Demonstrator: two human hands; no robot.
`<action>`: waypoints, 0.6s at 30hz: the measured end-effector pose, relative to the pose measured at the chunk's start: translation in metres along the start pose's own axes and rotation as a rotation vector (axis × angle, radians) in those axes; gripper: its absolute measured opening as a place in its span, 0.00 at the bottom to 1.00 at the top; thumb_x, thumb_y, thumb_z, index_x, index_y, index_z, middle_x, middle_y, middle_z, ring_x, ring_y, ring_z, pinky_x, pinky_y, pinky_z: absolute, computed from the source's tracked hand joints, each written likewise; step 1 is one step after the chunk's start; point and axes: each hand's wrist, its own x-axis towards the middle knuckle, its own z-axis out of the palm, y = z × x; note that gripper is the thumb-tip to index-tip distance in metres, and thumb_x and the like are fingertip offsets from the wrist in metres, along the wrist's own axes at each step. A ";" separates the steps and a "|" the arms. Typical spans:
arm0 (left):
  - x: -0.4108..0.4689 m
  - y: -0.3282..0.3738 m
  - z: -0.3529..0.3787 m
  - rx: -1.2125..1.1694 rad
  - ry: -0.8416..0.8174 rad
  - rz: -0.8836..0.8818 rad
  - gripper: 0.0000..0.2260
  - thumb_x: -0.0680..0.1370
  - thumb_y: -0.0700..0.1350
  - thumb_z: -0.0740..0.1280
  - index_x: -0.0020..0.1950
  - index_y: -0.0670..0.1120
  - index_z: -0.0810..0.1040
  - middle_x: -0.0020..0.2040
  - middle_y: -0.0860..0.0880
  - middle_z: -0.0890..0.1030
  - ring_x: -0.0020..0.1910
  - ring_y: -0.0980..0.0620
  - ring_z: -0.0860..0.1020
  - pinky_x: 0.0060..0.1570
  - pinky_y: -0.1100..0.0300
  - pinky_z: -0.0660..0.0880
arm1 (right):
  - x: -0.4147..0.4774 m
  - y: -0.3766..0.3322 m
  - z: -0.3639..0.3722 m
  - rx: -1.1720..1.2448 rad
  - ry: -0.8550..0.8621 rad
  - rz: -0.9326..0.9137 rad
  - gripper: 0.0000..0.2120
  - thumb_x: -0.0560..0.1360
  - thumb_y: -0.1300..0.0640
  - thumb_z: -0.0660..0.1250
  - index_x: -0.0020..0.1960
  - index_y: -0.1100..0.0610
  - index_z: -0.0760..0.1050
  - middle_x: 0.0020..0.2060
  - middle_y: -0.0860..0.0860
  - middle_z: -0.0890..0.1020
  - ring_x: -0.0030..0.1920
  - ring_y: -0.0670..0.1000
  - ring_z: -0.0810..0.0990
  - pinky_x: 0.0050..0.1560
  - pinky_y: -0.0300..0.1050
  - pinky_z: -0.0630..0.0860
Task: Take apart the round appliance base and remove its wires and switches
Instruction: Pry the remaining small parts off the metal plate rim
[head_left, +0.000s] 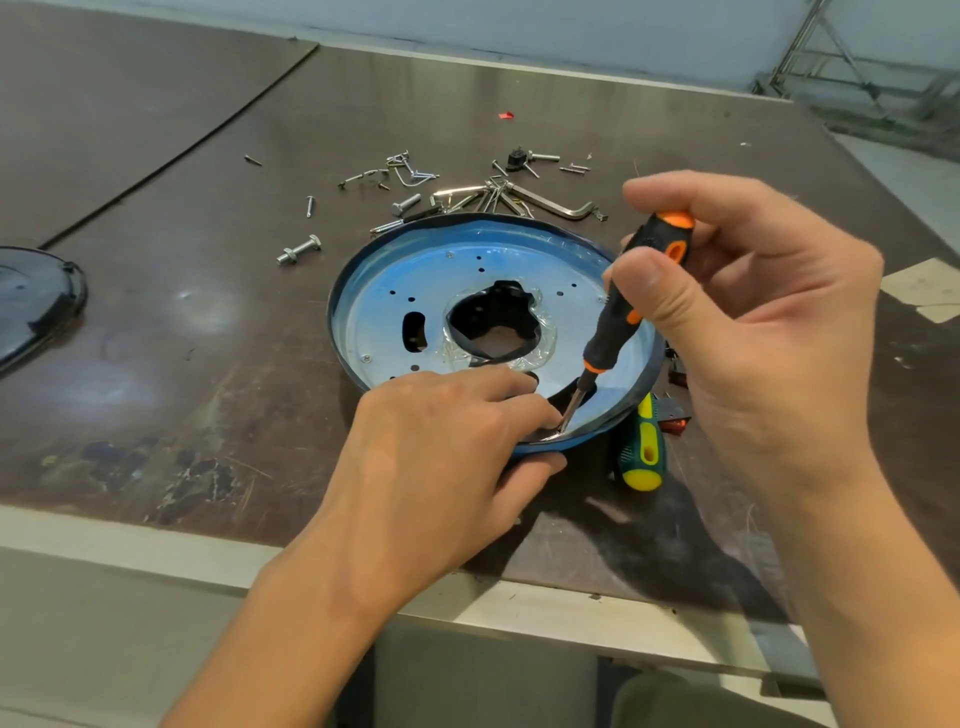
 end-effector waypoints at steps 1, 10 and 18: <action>0.000 0.000 0.000 -0.002 0.004 0.002 0.13 0.77 0.62 0.64 0.55 0.60 0.82 0.54 0.61 0.82 0.47 0.57 0.82 0.39 0.58 0.79 | 0.000 0.000 0.000 0.013 -0.007 -0.002 0.14 0.76 0.61 0.74 0.61 0.53 0.78 0.44 0.50 0.82 0.44 0.58 0.83 0.47 0.45 0.81; 0.000 0.000 0.000 0.003 -0.009 -0.006 0.14 0.77 0.63 0.64 0.56 0.60 0.82 0.56 0.61 0.82 0.48 0.58 0.82 0.41 0.58 0.79 | -0.001 0.006 -0.004 0.220 -0.112 0.087 0.15 0.83 0.66 0.60 0.68 0.60 0.73 0.52 0.60 0.83 0.54 0.60 0.86 0.59 0.55 0.80; 0.000 0.001 -0.001 0.004 -0.003 -0.005 0.13 0.77 0.62 0.64 0.55 0.59 0.82 0.54 0.60 0.82 0.46 0.57 0.82 0.40 0.57 0.79 | -0.001 -0.004 0.007 0.089 -0.066 0.005 0.15 0.76 0.60 0.73 0.62 0.54 0.78 0.46 0.50 0.81 0.46 0.49 0.81 0.47 0.39 0.78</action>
